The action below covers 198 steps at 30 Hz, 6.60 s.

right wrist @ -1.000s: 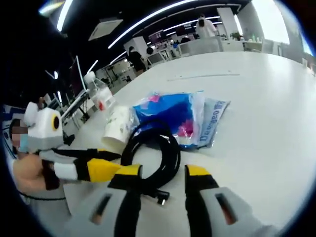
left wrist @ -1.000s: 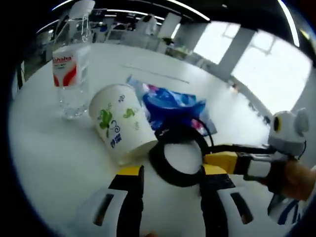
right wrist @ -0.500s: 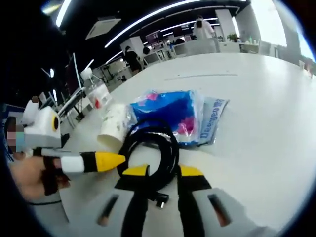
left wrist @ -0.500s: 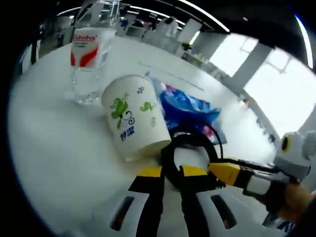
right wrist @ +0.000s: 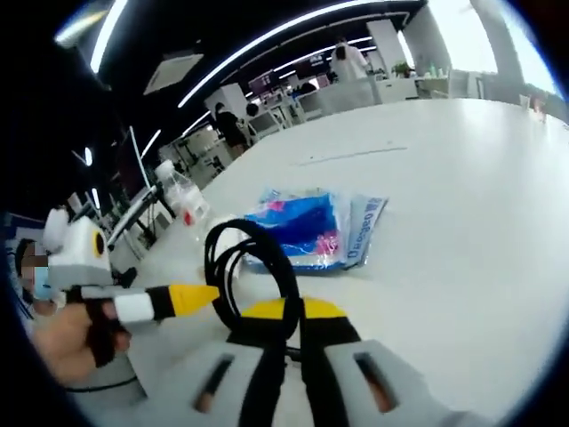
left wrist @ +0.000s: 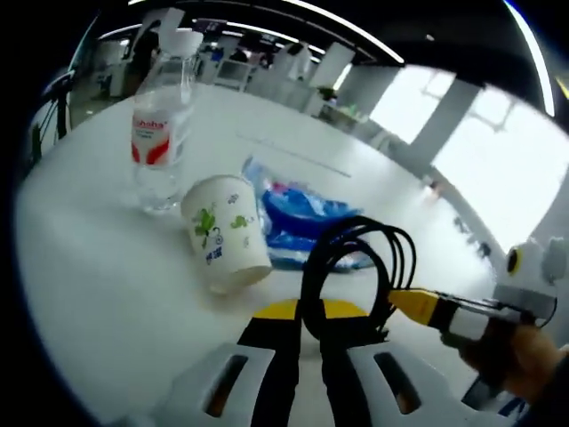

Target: Arrange the tabletop items into an orderly group along one side of the table until the central work area is clear of visible clutter.

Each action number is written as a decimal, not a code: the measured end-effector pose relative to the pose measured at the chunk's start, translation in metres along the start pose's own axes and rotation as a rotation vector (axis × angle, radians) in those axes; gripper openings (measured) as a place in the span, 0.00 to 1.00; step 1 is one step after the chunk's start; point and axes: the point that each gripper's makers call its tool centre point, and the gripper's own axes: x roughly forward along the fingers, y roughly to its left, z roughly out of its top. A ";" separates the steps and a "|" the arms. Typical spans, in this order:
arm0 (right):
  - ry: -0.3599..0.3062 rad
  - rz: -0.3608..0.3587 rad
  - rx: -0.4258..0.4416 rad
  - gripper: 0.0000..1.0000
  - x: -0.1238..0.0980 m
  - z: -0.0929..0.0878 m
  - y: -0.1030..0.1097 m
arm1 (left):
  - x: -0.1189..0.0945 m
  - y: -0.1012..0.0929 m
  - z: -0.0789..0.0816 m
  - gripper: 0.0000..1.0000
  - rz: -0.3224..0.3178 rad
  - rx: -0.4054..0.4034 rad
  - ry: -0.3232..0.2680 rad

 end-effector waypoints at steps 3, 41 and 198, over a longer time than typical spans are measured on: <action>-0.033 -0.008 0.036 0.01 -0.011 0.007 -0.002 | -0.003 -0.011 0.004 0.02 -0.021 0.017 0.005; -0.101 -0.144 0.199 0.01 -0.075 0.025 -0.100 | 0.049 -0.120 -0.010 0.03 -0.187 0.182 0.128; -0.021 0.040 -0.175 0.71 -0.172 0.022 -0.100 | -0.068 -0.052 0.015 0.83 -0.006 0.307 -0.010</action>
